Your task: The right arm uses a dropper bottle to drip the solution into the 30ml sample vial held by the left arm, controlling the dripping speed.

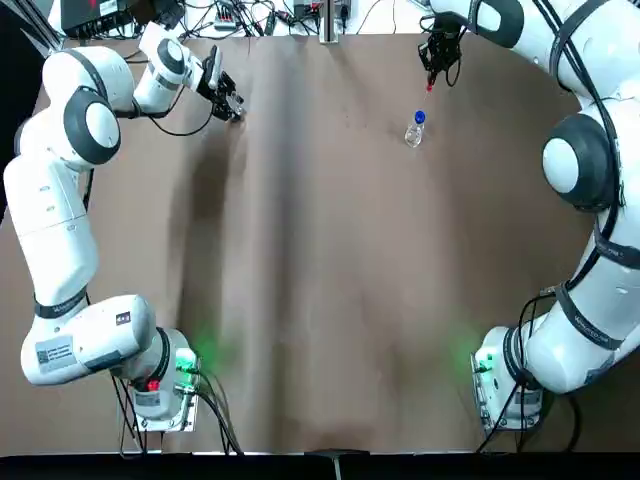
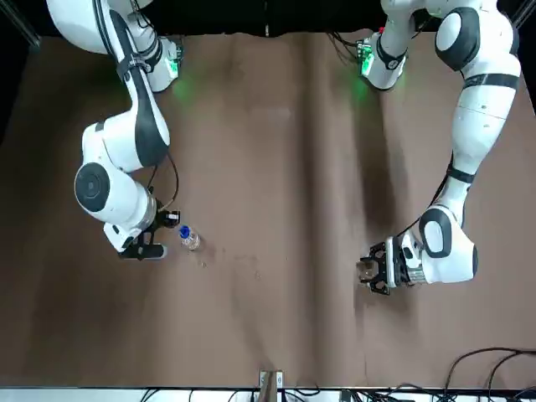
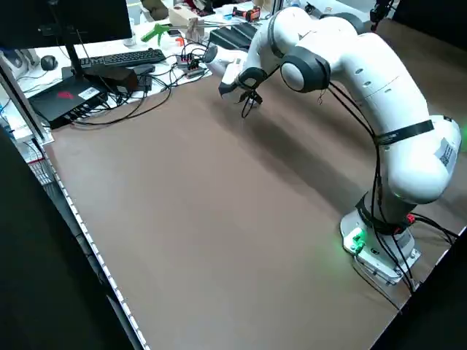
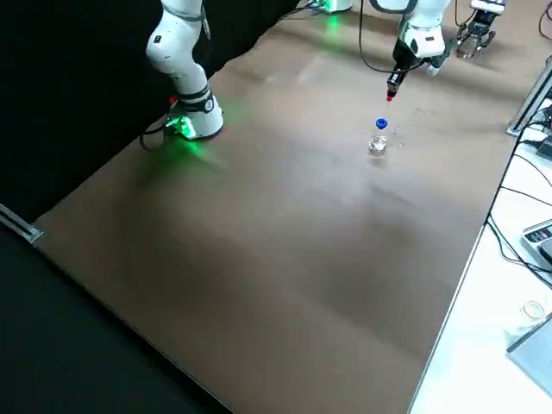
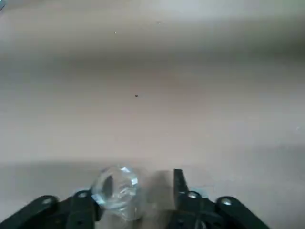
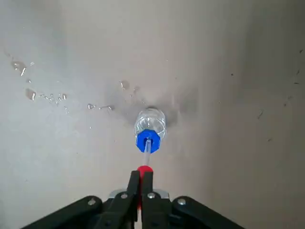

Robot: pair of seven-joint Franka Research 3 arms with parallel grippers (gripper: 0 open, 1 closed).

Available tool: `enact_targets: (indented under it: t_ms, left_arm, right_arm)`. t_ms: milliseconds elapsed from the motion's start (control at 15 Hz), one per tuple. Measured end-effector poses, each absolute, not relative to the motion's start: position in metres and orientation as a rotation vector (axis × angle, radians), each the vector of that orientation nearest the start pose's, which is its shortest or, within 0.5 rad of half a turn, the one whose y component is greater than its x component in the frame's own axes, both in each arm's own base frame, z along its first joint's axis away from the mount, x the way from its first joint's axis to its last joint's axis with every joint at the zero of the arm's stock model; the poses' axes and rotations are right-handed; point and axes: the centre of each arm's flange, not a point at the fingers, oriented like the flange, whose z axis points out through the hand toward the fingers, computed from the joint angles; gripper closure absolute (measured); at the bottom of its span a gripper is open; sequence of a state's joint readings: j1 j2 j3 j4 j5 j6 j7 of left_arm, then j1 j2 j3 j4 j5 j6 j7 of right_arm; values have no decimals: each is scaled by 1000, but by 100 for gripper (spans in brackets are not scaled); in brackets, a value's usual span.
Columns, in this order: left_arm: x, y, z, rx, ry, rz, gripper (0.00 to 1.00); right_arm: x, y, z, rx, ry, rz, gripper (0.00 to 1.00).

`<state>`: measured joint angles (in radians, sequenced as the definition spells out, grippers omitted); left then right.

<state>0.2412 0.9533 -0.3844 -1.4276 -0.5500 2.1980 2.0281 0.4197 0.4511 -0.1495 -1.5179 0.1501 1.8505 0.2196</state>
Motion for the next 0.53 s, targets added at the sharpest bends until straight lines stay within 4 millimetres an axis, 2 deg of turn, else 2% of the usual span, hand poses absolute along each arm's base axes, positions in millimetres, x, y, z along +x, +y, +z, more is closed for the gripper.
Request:
enact_targets:
  t_ms: [200, 267, 533]
  left_arm:
    - [710, -70, 151, 1689, -1859, 678, 4]
    - [710, -69, 151, 1691, -1860, 680, 0]
    - [715, -62, 160, 1715, -1856, 694, 0]
  right_arm:
    - [640, 205, 395, -3089, -22, 202, 96]
    - [640, 206, 395, -3089, -23, 203, 96]
    - [640, 206, 395, -3089, -24, 202, 96]
